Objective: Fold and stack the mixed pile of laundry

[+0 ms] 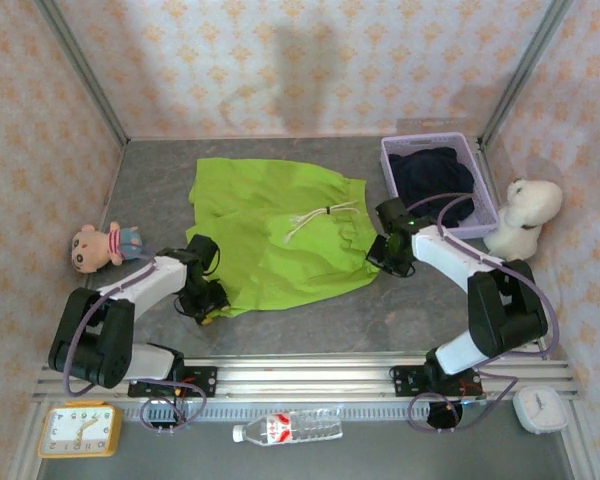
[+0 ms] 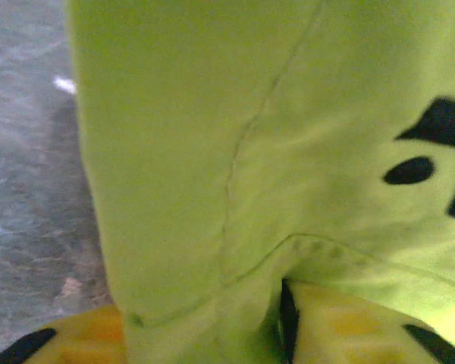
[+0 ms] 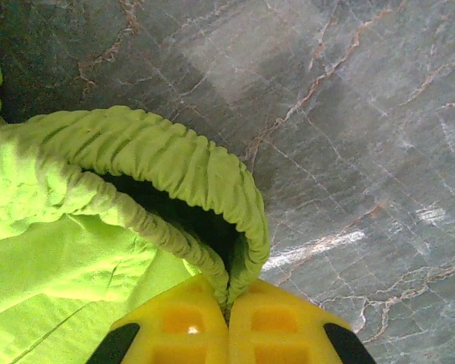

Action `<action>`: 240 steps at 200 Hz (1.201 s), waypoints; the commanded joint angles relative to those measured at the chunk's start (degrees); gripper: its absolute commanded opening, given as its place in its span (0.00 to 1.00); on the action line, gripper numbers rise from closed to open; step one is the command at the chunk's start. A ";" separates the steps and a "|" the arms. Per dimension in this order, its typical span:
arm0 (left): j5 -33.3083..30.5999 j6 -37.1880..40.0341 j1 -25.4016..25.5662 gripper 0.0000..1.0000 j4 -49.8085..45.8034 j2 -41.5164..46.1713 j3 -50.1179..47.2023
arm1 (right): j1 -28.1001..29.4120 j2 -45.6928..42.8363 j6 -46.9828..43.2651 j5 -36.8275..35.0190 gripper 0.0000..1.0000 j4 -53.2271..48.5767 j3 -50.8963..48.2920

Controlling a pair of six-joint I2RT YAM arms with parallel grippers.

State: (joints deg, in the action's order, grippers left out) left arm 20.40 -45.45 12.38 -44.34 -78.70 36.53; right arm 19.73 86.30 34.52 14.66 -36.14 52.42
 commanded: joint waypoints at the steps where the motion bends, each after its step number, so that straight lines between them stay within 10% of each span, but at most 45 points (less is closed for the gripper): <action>1: -1.04 1.33 0.63 0.08 8.20 -6.05 1.26 | 0.24 -0.87 1.75 0.54 0.00 0.37 -1.37; 49: -2.26 7.32 -6.12 0.00 -1.16 -14.14 34.05 | -1.82 6.04 3.27 7.60 0.00 2.93 16.52; 122: 9.68 4.42 -15.33 0.00 -18.98 -45.10 130.22 | -7.55 24.94 3.90 21.78 0.00 3.41 83.10; 155: 12.45 8.38 -15.72 0.00 -11.16 -31.79 113.98 | -7.90 19.26 -0.77 21.64 0.00 1.67 78.75; 208: 5.18 13.46 -12.83 0.02 -0.24 3.36 42.67 | -8.12 -7.82 4.26 17.44 0.00 7.48 15.23; 219: 4.42 13.20 -10.02 0.13 -0.42 8.22 31.35 | -8.14 -12.90 5.38 14.84 0.00 3.60 6.16; 240: 2.47 9.88 -4.13 0.77 -2.27 14.22 15.61 | -8.21 -22.83 5.73 5.84 0.26 -6.74 -3.87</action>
State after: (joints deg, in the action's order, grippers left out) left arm 25.96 -33.89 3.22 -45.63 -69.25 65.71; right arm 11.90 75.31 38.41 30.74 -32.08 55.40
